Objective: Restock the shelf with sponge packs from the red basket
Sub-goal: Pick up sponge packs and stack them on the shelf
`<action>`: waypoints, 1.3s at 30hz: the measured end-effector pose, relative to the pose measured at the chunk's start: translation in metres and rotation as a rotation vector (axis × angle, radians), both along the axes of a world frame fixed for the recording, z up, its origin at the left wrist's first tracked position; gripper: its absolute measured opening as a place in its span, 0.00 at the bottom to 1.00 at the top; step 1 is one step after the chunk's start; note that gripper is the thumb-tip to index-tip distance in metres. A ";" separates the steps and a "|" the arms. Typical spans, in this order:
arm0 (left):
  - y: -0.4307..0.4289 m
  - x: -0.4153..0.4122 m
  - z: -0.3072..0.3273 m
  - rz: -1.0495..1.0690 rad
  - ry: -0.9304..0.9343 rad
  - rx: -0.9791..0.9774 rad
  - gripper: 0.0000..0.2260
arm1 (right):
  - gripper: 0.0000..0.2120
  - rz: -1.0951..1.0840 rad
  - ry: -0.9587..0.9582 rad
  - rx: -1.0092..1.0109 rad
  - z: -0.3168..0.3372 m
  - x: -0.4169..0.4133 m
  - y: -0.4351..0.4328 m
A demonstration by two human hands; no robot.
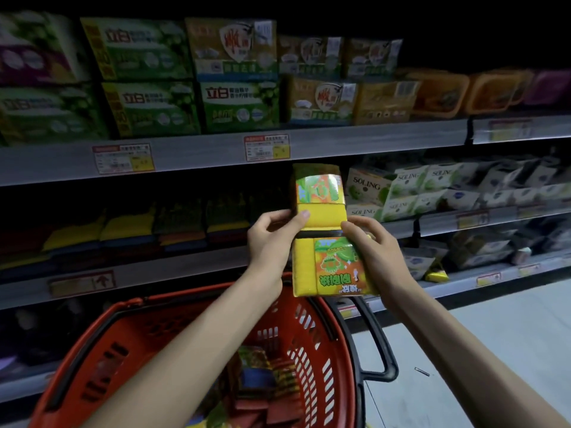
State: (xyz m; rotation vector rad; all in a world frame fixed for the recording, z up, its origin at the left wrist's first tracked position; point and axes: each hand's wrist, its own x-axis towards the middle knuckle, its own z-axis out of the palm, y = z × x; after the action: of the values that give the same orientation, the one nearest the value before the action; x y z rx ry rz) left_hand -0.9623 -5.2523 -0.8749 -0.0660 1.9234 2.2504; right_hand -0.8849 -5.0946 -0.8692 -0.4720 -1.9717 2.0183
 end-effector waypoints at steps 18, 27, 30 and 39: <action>0.034 -0.020 0.003 0.095 0.136 -0.097 0.22 | 0.38 0.143 0.087 0.245 -0.006 -0.045 0.009; 0.035 -0.020 0.007 0.094 0.137 -0.182 0.18 | 0.24 0.125 0.076 0.311 0.002 -0.058 0.011; 0.037 -0.020 0.006 0.093 0.136 -0.189 0.15 | 0.35 0.084 0.038 0.340 0.003 -0.060 0.012; 0.039 -0.025 0.007 0.115 0.106 -0.186 0.14 | 0.21 0.076 0.031 0.389 0.004 -0.060 0.008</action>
State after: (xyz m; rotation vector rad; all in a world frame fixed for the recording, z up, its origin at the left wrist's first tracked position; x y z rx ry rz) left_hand -0.9871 -5.2137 -0.8682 -0.0859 2.2347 2.1789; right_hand -0.9447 -5.0863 -0.8655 -0.2768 -2.3178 1.6088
